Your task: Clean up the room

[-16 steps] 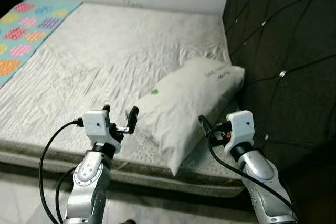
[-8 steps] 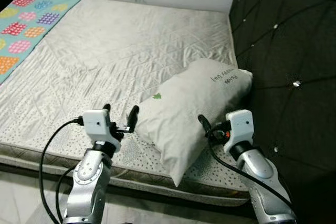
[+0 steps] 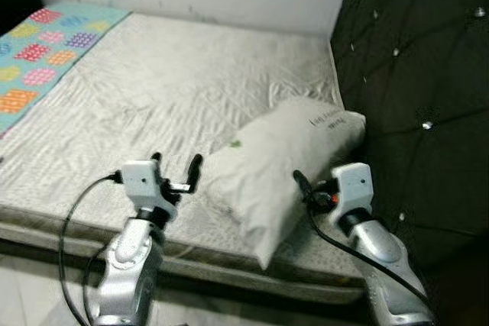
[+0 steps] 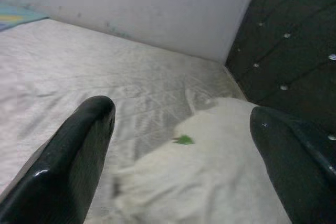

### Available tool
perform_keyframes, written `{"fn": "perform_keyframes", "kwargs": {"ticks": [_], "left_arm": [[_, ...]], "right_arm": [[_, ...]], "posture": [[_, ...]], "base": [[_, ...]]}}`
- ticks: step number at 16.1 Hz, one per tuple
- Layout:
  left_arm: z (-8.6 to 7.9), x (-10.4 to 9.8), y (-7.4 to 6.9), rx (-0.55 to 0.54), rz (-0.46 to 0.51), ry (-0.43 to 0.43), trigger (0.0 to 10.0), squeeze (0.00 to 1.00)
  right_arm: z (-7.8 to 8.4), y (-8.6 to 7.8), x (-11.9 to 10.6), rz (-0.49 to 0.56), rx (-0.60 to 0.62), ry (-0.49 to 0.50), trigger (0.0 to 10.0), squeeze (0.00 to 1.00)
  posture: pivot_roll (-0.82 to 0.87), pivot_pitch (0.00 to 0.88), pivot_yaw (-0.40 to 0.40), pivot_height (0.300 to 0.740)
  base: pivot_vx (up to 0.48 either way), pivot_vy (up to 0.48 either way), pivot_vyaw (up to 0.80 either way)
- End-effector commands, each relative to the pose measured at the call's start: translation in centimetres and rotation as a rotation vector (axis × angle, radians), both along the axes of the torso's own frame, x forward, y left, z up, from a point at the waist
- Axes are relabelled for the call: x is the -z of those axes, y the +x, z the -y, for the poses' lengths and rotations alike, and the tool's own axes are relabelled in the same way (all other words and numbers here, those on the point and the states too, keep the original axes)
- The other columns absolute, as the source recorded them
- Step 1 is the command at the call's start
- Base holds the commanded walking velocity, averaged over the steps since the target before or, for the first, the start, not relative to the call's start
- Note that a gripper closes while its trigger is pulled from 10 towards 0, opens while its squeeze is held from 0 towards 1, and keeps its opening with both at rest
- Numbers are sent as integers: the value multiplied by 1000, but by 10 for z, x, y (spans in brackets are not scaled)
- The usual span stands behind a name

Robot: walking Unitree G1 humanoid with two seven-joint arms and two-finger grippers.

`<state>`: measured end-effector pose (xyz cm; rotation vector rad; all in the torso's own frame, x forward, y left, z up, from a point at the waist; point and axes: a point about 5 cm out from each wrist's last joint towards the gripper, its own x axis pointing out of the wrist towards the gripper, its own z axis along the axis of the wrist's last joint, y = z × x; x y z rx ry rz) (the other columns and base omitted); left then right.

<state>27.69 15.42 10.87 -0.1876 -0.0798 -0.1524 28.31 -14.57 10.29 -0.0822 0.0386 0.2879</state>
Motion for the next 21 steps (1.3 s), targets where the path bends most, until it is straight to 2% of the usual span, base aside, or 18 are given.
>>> {"fn": "perform_keyframes", "kwargs": {"ticks": [1,2,12,15,19,21], "left_arm": [[3,1,0,9,-8,-1,10000,0],[3,1,0,9,-8,-1,10000,0],[5,-2,-1,38,21,-8,10000,0],[5,-2,0,46,21,-10,10000,0],[5,-2,-1,48,21,-9,10000,0],[5,-2,-1,53,23,-9,10000,0]], "right_arm": [[7,0,0,-4,15,-20,10000,0],[7,0,0,-3,15,-20,10000,0],[8,0,0,0,22,-24,10000,0],[9,0,2,-13,33,-17,10000,0],[9,0,1,-11,35,-17,10000,0],[9,0,1,-10,36,-17,10000,0]], "posture": [[-110,111,-24,740],[-112,111,-24,740],[-115,113,-22,740],[-114,114,-22,740],[-115,114,-22,740],[-113,115,-20,740]], "base": [[0,480,0],[0,480,0],[0,0,0],[329,0,0],[342,0,-577],[354,0,0]]}}
